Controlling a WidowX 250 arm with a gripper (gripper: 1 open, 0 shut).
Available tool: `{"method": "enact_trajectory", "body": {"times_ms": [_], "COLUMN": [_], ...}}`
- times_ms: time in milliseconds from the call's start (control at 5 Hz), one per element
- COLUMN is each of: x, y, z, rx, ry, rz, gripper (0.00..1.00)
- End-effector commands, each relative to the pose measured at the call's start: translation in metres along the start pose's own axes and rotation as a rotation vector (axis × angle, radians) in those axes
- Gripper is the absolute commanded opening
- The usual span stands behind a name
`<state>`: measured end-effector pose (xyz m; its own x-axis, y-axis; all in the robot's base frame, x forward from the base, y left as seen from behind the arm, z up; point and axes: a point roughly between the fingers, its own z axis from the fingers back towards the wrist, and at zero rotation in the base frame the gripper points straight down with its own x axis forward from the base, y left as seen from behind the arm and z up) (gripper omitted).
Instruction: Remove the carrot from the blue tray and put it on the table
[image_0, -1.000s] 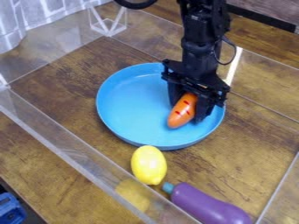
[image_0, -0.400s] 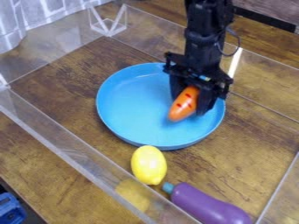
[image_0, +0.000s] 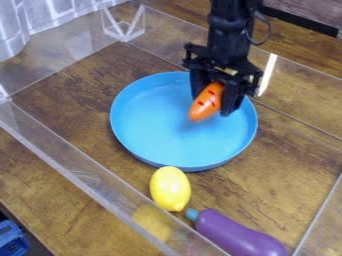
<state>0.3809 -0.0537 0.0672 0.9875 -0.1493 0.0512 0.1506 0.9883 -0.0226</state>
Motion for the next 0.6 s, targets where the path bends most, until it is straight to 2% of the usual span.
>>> {"method": "enact_trajectory", "body": {"times_ms": [0, 400], "x": [0.013, 0.011], "y": [0.007, 0.005], "z": [0.055, 0.066], "rx": [0.001, -0.004], "ry": [-0.136, -0.144], "rz": [0.007, -0.007], "gripper": [0.00, 0.00]}}
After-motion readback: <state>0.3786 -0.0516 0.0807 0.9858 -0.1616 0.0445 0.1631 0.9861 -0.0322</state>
